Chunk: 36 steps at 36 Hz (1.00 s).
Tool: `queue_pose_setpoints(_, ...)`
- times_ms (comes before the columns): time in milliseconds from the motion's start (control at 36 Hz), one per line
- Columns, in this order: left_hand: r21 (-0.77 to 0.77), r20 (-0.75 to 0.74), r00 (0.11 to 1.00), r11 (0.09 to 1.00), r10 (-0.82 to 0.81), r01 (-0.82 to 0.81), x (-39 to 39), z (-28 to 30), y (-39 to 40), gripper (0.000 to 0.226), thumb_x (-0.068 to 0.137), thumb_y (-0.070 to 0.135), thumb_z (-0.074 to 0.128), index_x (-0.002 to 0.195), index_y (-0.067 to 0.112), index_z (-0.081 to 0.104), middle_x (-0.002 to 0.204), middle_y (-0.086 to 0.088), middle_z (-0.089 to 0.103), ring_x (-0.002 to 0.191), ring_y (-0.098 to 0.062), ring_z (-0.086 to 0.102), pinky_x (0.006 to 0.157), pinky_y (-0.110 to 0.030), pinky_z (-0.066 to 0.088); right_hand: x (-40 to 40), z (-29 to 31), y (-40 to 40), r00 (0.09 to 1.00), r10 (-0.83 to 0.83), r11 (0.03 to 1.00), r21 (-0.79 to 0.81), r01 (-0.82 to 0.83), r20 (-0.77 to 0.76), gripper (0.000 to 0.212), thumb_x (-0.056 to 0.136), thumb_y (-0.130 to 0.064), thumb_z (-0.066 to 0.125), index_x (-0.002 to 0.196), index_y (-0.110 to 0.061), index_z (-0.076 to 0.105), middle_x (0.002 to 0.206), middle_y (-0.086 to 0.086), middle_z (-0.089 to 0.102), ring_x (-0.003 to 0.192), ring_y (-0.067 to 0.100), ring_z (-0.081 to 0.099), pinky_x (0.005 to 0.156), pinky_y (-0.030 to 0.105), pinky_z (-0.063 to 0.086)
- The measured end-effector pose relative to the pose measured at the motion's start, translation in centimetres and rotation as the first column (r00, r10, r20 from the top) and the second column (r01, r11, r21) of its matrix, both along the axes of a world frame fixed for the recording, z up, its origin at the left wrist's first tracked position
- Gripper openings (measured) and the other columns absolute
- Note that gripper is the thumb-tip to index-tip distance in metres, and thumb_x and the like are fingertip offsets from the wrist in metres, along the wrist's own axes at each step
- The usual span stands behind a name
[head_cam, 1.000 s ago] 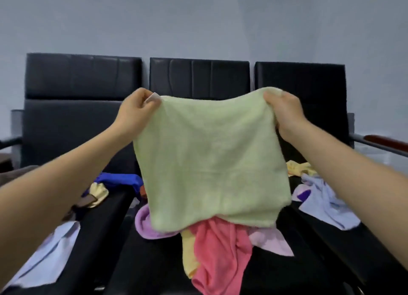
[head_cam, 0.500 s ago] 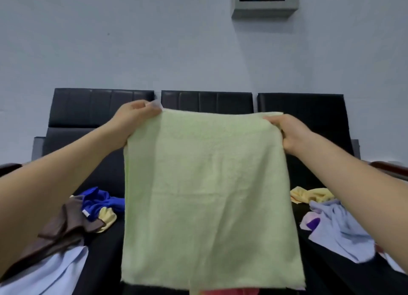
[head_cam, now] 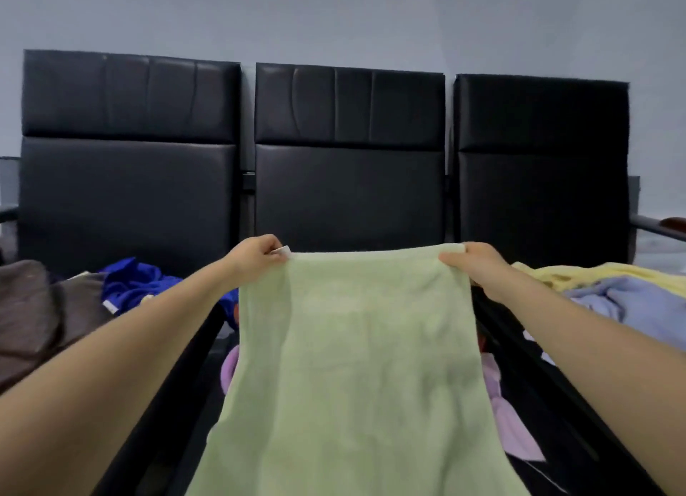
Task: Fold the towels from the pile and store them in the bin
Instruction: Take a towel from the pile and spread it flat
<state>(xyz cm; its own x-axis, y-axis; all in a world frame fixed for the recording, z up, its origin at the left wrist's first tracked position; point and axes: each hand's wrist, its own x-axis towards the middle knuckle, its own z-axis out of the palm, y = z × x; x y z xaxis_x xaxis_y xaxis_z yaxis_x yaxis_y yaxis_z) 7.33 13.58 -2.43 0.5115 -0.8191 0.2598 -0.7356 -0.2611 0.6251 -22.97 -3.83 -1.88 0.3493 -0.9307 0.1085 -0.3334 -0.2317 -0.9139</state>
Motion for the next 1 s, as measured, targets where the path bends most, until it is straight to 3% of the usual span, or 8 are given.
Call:
queue_pose_setpoints(194,0.097,0.06,0.989,0.985,0.136,-0.142,1.9,-5.4,-3.3,0.022,0.096,0.031,0.051,0.1,0.012,0.061,0.096,-0.004,0.063,0.086,-0.02,0.056,0.068,-0.03,0.042,2.9,-4.0,-2.4,0.997,-0.074,0.997,-0.009,0.074,-0.011,0.015,0.09,-0.021,0.066,0.099,-0.009,0.066,0.105,0.01,0.068,0.08,0.016,0.06,0.081,0.036,0.051)
queue_pose_setpoints(278,0.139,0.001,0.986,0.976,0.169,-0.168,2.3,-7.4,-3.4,0.029,0.096,0.032,0.052,0.116,0.012,0.06,0.11,-0.004,0.063,0.104,-0.025,0.058,0.081,-0.032,0.043,3.5,-6.3,-3.2,0.974,-0.117,0.992,0.026,0.125,-0.196,0.028,0.093,-0.03,0.062,0.105,-0.004,0.065,0.105,0.009,0.066,0.083,0.02,0.059,0.084,0.036,0.048)
queue_pose_setpoints(389,0.077,-0.025,0.965,0.963,0.262,-0.259,2.0,-8.2,-3.0,0.042,0.091,0.032,0.051,0.131,0.018,0.051,0.127,-0.009,0.052,0.12,-0.031,0.048,0.085,-0.037,0.042,2.9,-8.2,-3.5,0.923,-0.084,0.996,-0.002,0.09,-0.376,0.044,0.091,-0.054,0.056,0.077,-0.012,0.059,0.081,0.005,0.06,0.08,0.023,0.058,0.076,0.035,0.044)
queue_pose_setpoints(500,-0.076,-0.023,0.957,0.954,0.288,-0.289,-0.7,-7.7,-1.3,0.049,0.092,0.014,0.049,0.141,0.016,0.042,0.137,-0.016,0.039,0.129,-0.032,0.035,0.09,-0.037,0.038,1.4,-8.1,-1.7,0.937,-0.183,0.955,-0.279,0.097,-0.299,0.043,0.094,-0.038,0.057,0.129,-0.012,0.053,0.119,0.009,0.06,0.113,0.03,0.055,0.096,0.044,0.047)
queue_pose_setpoints(639,-0.206,0.063,0.994,0.976,0.087,-0.072,-5.3,-8.4,2.3,0.041,0.092,0.015,0.052,0.133,0.02,0.05,0.131,-0.006,0.048,0.125,-0.023,0.041,0.101,-0.036,0.038,-0.6,-7.1,5.2,0.999,-0.007,0.908,-0.42,-0.016,-0.052,0.01,0.094,-0.022,0.06,0.103,-0.019,0.061,0.093,0.003,0.062,0.083,0.015,0.058,0.073,0.027,0.047)
queue_pose_setpoints(694,-0.212,0.097,0.995,0.976,-0.032,0.052,-7.6,-8.8,3.8,0.029,0.094,0.02,0.054,0.122,0.022,0.057,0.12,-0.001,0.055,0.111,-0.016,0.052,0.093,-0.034,0.045,-2.0,-7.5,8.7,0.994,0.102,0.901,-0.419,-0.113,-0.048,0.006,0.093,-0.02,0.062,0.091,-0.014,0.064,0.084,0.002,0.063,0.072,0.008,0.054,0.065,0.018,0.042)
queue_pose_setpoints(833,-0.155,0.173,0.927,0.921,-0.332,0.358,-12.7,-9.1,7.8,0.008,0.092,0.027,0.055,0.094,0.026,0.063,0.089,0.009,0.057,0.079,-0.005,0.055,0.068,-0.017,0.043,-5.4,-10.0,13.8,0.849,0.277,0.823,-0.345,-0.451,-0.449,0.039,0.087,-0.043,0.065,0.056,-0.023,0.051,0.053,-0.011,0.051,0.054,0.006,0.047,0.056,0.023,0.034)
queue_pose_setpoints(1000,0.115,0.223,0.716,0.747,-0.661,0.654,-15.0,-12.0,12.1,0.027,0.086,0.049,0.048,0.098,0.028,0.061,0.092,0.012,0.053,0.083,0.0,0.05,0.075,-0.021,0.043,-7.4,-12.7,16.7,0.601,0.385,0.498,-0.39,-0.774,-0.701,0.048,0.07,-0.072,0.061,0.082,-0.028,0.048,0.076,-0.018,0.041,0.071,0.003,0.039,0.063,0.024,0.038)
